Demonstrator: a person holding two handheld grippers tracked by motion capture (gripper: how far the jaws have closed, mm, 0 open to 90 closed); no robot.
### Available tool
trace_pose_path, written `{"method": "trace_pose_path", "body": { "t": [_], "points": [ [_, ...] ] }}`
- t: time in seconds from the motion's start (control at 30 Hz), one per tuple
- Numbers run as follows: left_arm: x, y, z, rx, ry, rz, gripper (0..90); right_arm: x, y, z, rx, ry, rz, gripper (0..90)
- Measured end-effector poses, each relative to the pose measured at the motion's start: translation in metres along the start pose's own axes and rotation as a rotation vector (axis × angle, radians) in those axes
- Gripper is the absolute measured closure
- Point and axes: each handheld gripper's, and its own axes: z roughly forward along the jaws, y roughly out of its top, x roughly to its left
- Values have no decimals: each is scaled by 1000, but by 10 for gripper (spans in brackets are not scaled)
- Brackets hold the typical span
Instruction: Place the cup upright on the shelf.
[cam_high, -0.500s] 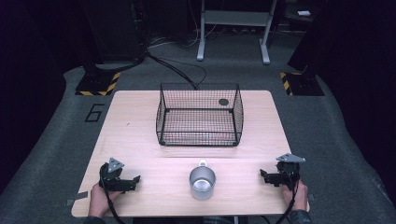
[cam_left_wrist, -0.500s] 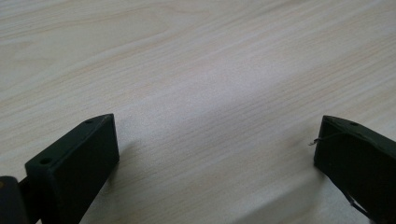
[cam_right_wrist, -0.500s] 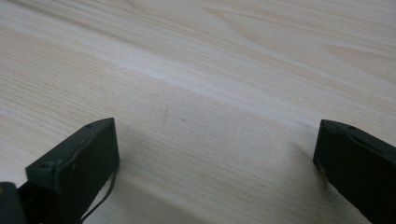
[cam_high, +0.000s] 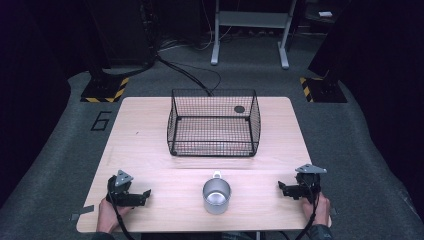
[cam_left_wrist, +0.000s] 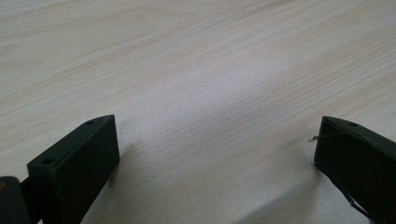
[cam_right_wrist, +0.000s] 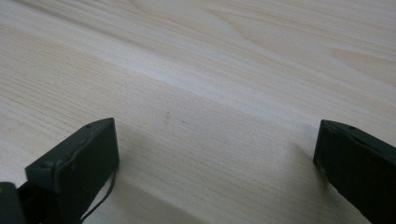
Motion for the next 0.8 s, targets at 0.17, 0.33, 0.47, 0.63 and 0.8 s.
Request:
{"method": "trace_pose_path", "body": {
  "t": [0.17,0.33,0.47,0.63,0.8],
  "points": [
    [-9,0,-5,1,-24,10,1,0,0,1,-1,-1,3,0],
    [-18,5,-12,-21,-53,27,1,0,0,1,-2,-2,4,0],
    [-26,8,-14,-50,-57,33,1,0,1,1,-4,-1,-4,0],
    [-40,16,-17,-65,-81,68,1,-1,1,1,-3,2,-1,0],
    [-51,20,-20,-65,-108,97,1,0,1,2,-4,3,4,0]
  ]
}}
